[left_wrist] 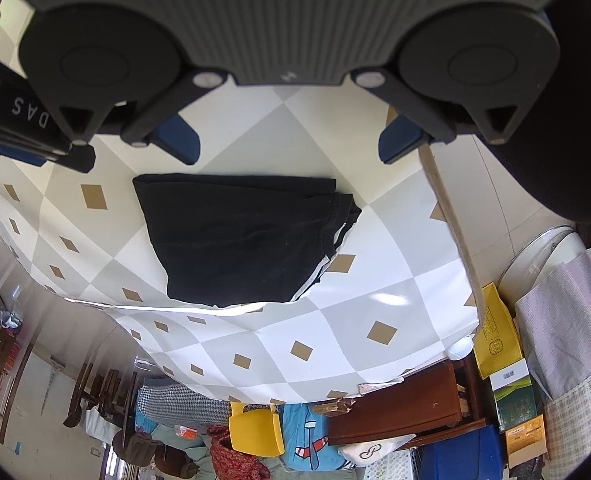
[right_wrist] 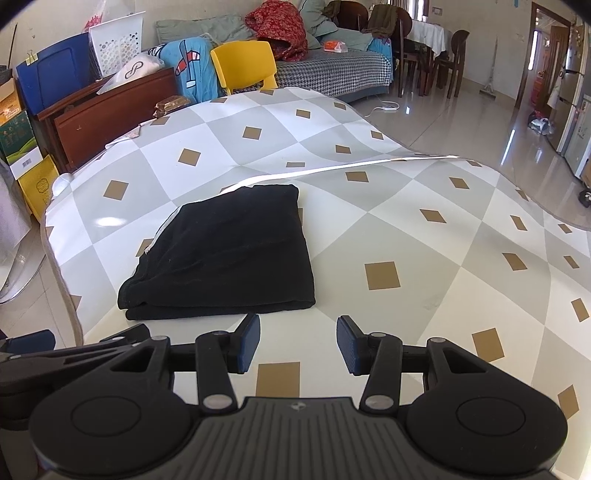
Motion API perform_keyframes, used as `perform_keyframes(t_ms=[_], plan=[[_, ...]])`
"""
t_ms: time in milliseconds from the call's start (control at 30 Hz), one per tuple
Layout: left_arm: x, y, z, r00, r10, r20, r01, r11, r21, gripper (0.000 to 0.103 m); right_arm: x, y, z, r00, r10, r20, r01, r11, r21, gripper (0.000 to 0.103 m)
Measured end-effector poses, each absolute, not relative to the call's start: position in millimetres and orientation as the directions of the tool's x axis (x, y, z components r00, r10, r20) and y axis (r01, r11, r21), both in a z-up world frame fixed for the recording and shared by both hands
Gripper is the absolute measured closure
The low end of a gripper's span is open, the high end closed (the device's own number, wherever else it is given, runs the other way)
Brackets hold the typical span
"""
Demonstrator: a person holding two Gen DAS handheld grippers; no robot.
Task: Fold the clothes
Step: 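Withdraw both open tools back from the folded stack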
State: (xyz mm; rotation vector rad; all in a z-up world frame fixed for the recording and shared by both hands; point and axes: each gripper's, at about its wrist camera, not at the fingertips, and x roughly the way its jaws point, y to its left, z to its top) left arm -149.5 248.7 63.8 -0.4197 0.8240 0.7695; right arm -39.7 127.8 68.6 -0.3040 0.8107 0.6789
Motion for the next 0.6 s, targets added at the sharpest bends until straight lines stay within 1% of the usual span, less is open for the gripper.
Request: perform_keyframes(t_ms=[600], plan=[[-150, 235, 74, 0.433, 0.466, -0.772, -0.743, 0.669, -0.013, 0.0, -42, 113, 76, 0.498, 0.453, -0.739, -0.665, 0.747, 0.01, 0.058]])
